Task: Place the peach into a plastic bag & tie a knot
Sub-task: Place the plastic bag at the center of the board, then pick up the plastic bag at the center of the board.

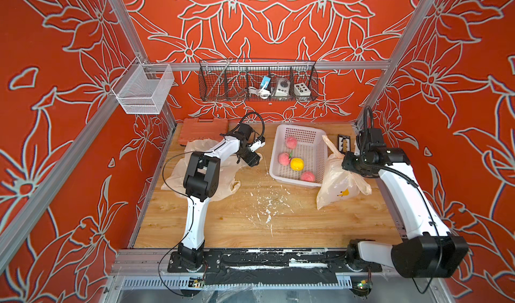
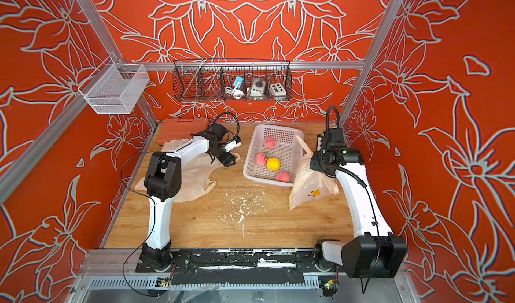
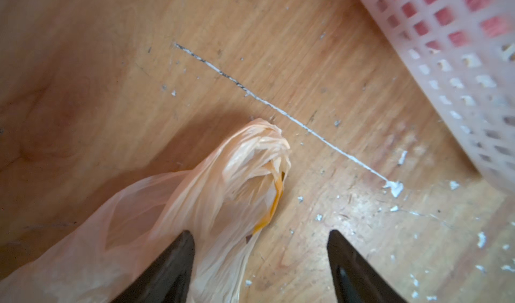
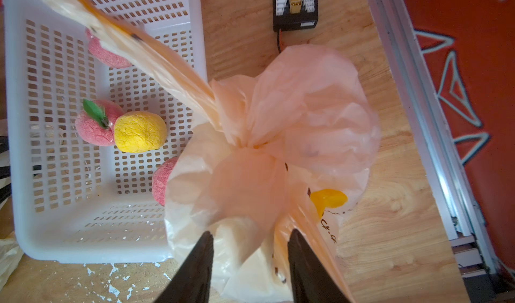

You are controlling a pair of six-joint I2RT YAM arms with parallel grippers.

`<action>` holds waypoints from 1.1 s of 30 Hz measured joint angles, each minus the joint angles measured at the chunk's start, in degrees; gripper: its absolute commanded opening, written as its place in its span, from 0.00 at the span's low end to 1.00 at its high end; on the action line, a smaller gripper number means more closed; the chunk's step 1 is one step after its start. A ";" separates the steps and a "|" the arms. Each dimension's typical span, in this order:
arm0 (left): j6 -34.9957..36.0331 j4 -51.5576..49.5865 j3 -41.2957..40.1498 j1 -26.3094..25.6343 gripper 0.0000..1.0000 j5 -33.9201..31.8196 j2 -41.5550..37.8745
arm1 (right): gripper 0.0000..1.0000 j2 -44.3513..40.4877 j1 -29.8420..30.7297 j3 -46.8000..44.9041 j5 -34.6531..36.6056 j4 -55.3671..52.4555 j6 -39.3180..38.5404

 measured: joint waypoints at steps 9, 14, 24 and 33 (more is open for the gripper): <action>1.55 4.87 -2.89 0.15 0.80 -0.22 -8.17 | 0.47 -0.46 5.31 6.12 1.81 -2.54 -0.31; 2.45 3.39 5.51 0.46 0.78 0.85 -4.15 | 0.46 0.57 9.64 6.34 1.75 -2.51 0.11; 3.85 -2.08 7.69 2.03 0.65 2.12 6.45 | 0.43 4.37 14.84 6.95 -0.33 -0.22 1.40; 0.48 -4.02 10.99 3.37 0.03 3.06 6.78 | 0.47 10.36 21.73 7.32 -4.42 5.11 3.52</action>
